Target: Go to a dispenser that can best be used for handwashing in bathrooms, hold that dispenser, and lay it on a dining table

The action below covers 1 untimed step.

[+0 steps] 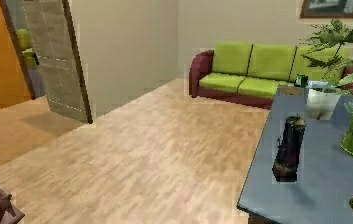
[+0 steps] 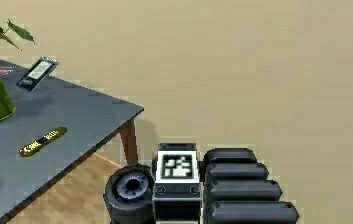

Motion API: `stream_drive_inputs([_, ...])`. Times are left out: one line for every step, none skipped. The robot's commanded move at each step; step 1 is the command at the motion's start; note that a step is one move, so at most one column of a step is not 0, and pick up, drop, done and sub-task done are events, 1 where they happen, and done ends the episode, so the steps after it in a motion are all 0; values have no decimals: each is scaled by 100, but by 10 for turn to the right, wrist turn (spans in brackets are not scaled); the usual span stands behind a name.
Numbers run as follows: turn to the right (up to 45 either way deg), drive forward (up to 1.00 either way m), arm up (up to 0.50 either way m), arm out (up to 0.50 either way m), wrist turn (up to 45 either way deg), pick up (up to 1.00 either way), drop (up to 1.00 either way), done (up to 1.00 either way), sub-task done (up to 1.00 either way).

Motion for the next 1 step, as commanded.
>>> stream_drive_inputs([0,65,0,0,0,0,0,0,0])
